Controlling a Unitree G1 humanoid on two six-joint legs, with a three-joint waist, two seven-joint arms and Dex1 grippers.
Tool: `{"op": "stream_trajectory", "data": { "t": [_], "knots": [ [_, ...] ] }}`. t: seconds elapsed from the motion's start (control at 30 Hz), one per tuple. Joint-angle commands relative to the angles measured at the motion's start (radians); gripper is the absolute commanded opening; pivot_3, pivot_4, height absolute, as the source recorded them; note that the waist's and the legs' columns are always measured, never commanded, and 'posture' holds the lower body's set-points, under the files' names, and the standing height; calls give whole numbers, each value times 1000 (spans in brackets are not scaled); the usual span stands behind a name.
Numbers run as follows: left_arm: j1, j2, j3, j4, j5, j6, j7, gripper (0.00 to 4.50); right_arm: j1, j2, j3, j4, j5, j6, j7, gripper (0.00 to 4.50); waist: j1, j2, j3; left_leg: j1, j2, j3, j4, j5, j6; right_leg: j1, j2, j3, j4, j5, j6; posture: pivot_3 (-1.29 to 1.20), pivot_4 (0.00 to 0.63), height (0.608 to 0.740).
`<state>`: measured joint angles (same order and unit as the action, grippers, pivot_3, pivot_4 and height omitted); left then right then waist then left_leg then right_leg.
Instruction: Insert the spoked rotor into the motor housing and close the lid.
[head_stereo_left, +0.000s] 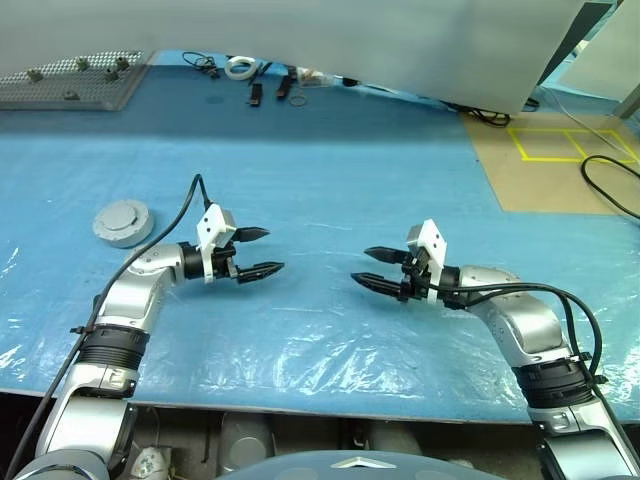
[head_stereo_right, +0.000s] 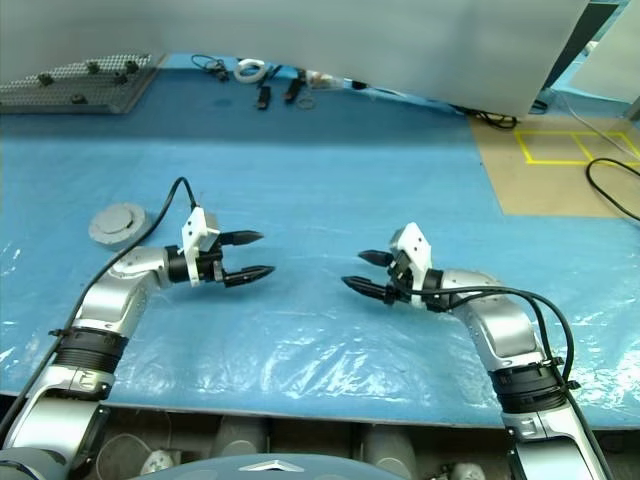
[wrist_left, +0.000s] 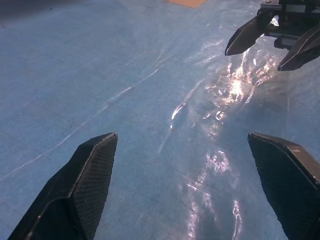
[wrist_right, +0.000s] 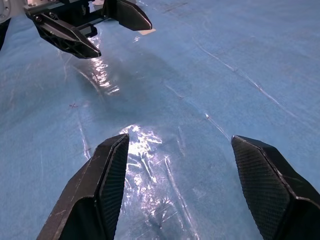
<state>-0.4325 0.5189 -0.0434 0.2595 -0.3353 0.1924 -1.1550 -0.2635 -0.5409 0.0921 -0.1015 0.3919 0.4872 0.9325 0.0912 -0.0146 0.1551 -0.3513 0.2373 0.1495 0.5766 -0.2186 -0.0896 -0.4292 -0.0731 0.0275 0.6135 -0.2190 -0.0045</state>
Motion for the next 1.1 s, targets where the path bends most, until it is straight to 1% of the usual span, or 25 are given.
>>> {"op": "stream_trajectory", "data": {
  "t": [0.03, 0.4, 0.73, 1.1],
  "knots": [
    [-5, 0, 10, -33, -12, -8, -4, 4394, -5, -7, -24, -52, 19, 2, -2, 3424, 0, 0, 0, 0, 0, 0, 0, 0, 0, 0, 0, 0, 0, 0, 0, 0, 150, 740],
    [4, 0, 7, -43, -11, -3, -4, 4394, -10, -12, -26, -87, 29, 43, -20, 3424, 0, 0, 0, 0, 0, 0, 0, 0, 0, 0, 0, 0, 0, 0, 0, 0, 150, 740],
    [17, 4, 10, -59, -12, 7, 0, 4394, -1, -13, -28, -66, 24, 27, -7, 3424, 0, 0, 0, 0, 0, 0, -1, 0, 0, 0, 0, 0, -1, 0, 0, 0, 150, 740],
    [-1, 1, 7, -49, -10, 10, -2, 4394, -3, -10, -29, -60, 19, 23, -12, 3424, 0, 0, 0, 0, 0, 0, -1, 0, 0, 0, 0, 0, -1, 0, 0, 0, 150, 740]
  ]
}}
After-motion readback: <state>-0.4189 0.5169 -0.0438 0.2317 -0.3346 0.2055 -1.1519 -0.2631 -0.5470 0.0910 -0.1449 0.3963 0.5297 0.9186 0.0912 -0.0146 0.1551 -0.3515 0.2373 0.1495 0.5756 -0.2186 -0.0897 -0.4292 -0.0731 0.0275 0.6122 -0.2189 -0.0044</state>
